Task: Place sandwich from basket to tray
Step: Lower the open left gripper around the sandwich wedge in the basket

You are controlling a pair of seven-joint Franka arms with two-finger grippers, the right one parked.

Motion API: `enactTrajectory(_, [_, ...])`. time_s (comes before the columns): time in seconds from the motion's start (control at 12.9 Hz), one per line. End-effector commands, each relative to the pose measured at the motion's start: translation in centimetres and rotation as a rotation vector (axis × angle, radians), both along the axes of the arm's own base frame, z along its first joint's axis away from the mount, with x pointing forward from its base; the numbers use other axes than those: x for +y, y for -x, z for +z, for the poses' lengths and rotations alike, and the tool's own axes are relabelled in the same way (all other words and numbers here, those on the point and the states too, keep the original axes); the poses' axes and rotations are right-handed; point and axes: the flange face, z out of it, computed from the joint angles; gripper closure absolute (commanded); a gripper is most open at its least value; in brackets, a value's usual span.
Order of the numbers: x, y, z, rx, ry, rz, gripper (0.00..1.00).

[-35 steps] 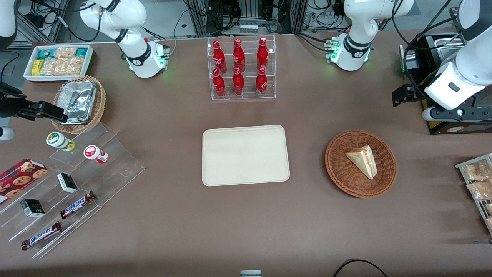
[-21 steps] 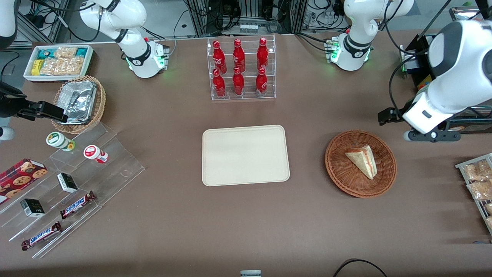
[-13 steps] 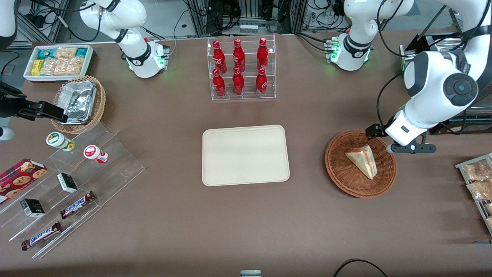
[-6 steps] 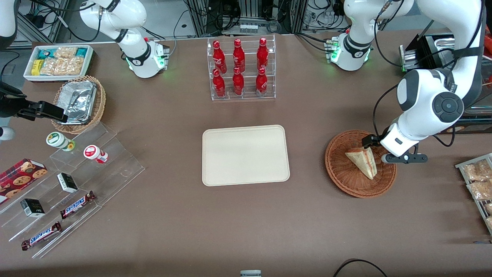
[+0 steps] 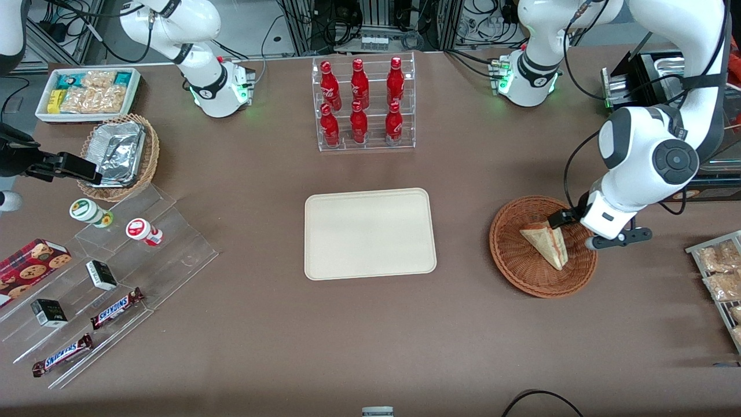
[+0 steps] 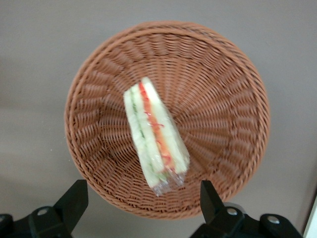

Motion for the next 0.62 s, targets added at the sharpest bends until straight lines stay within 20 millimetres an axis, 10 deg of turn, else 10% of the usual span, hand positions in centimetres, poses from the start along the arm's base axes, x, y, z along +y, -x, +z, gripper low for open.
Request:
enactTrajectory(0.0, [0.4,1.7,-0.6,-0.046,-0.007,0.124,0.0])
enactTrajectory(0.54, [-1.9,1.8,-2.1,-0.035,-0.006,0.337,0.0])
